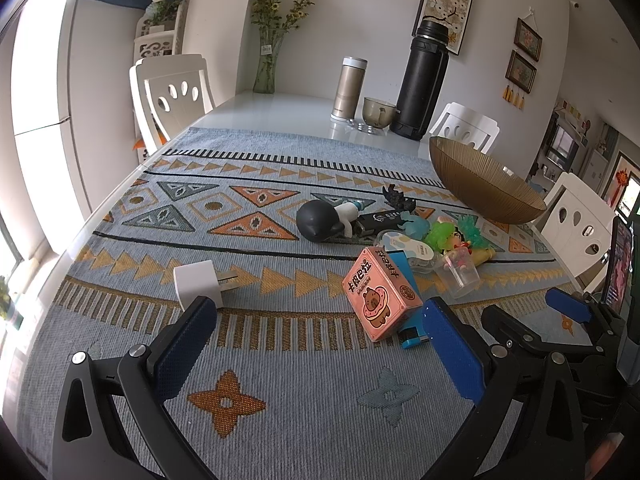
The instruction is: Organize rigid objects
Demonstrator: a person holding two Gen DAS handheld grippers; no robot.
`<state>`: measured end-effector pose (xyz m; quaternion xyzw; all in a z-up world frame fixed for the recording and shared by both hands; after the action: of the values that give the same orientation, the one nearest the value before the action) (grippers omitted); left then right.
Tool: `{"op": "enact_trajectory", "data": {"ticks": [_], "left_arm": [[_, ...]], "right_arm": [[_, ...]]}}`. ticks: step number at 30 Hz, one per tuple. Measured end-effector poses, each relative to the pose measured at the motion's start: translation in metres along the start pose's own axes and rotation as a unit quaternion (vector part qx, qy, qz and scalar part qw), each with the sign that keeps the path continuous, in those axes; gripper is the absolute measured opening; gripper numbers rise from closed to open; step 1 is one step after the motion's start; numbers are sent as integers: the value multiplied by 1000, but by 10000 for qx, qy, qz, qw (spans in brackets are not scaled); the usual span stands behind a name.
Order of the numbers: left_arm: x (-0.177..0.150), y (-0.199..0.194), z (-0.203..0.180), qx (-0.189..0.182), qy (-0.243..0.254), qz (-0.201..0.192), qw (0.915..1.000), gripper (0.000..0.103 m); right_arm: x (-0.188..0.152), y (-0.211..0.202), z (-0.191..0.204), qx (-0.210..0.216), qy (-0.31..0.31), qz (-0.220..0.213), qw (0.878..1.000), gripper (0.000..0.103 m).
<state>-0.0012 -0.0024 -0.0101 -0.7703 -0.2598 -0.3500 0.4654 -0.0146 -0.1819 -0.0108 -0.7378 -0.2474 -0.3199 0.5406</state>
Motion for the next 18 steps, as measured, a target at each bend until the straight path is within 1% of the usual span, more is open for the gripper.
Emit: {"op": "enact_trajectory", "data": {"ticks": [4, 6, 8, 9, 11, 12, 14, 16, 18], "left_arm": [[0, -1, 1, 44, -13, -41, 10000, 103], [0, -5, 2, 87, -41, -102, 9999, 103], [-2, -14, 5, 1, -200, -113, 9997, 103], [-4, -22, 8, -116, -330, -106, 9993, 103], [-8, -38, 14, -285, -410, -135, 9987, 103], [-9, -48, 18, -278, -380, -141, 9988, 103], [-9, -63, 28, -69, -188, -93, 9998, 103], [-11, -73, 40, 257, 47, 56, 9996, 103], [-11, -75, 52, 422, 92, 168, 9989, 103]], "right_arm": [[0, 0, 0, -20, 7, 1, 10000, 103], [1, -2, -4, -106, 106, -51, 9999, 103], [3, -8, -12, -175, 280, -191, 9993, 103], [4, -14, -18, -155, 407, -329, 9985, 103], [5, -18, -24, 6, 593, -420, 9974, 103], [5, -18, -27, 54, 638, -401, 9971, 103], [4, -16, -31, 161, 757, -284, 9966, 103], [3, -13, -34, 217, 839, -152, 9961, 103], [0, -10, -32, 325, 842, 11, 9959, 103]]}}
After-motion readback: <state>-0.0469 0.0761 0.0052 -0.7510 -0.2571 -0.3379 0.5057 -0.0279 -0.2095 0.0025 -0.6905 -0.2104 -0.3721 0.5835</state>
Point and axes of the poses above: each gripper's, at about its wrist camera, not at the fingertips, and y roughly the way its jaws point, z to its left, x to its top, the point moved 7 cm from there along y, roughly the way its jaws point, and after that the axes turned 14 degrees about -x, right-handed, at the moved point
